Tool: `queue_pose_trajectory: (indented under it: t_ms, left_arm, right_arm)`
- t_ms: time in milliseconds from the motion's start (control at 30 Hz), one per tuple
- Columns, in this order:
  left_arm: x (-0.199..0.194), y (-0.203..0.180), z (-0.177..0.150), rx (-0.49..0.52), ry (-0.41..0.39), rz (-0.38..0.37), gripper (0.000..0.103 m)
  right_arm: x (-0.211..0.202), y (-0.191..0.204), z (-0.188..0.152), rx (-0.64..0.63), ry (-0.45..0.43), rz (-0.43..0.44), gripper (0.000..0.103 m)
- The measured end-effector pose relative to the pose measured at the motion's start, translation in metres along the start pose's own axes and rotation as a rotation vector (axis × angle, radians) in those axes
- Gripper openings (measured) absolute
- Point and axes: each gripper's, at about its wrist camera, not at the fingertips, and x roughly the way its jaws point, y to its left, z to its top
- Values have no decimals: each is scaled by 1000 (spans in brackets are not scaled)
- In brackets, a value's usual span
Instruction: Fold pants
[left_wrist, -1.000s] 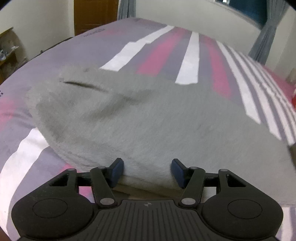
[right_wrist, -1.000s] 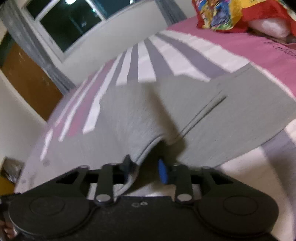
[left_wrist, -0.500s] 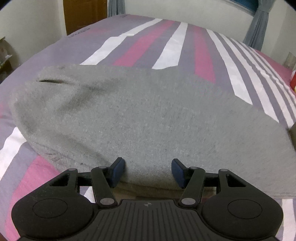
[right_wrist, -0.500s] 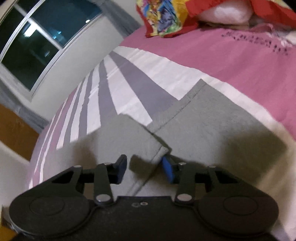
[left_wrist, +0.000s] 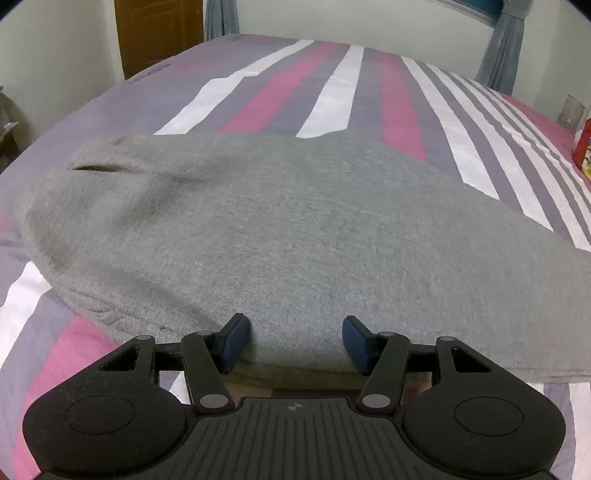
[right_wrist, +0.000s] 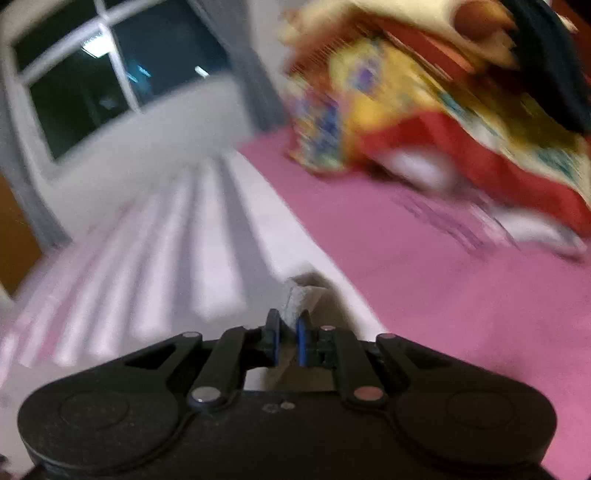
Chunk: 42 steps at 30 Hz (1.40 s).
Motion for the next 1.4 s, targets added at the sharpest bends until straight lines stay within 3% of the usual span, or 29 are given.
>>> queue_pose_trajectory:
  t_ms: [100,267,333,433,500,600,767,867,933,1067,1267,1400]
  left_arm:
    - [0,-1,0,7,-1,2,58]
    - [-2,-1,-1,10,-3,-3,58]
    - [-2,-2,-1,17,-5,1,58]
    - [-8,-4,1,6,-6,-7,58]
    - [-16,-8,3,-1,-21,-41,58]
    - [-21,-27,7,30,-34,-85,58]
    - [-18,-68,4,77,-21,-149,58]
    - [-8,-84,-5,121,6,-131,58]
    - [-4,-90,-12,163,-13,-101,62]
    - [-14,-91,-5,124,-2,-109,63]
    - [-19,-118,5,161,-27,-154,63]
    - [-9,-135,17,168,-38,-134,63]
  right_arm:
    - [12,-14,-19,-22,72,-44,10]
    - [9,-9,-26,-81,77,-88,12]
    - [15,-4,-22,-109,103,-119,18]
    - [-3,-4,-14,-83,27,-152,40]
    - [-12,-5,-6,-66,-9,-159,41]
    - [-18,11,-2,-101,-20,-94,41]
    - [0,59,-17,-221,72,34,39]
    - [15,72,-33,-266,118,29,39]
    - [31,68,-40,-272,191,-26,40]
    - [19,67,-34,-210,170,14,44]
    - [12,106,-34,-280,156,106,48]
    - [24,138,-39,-327,166,125,48]
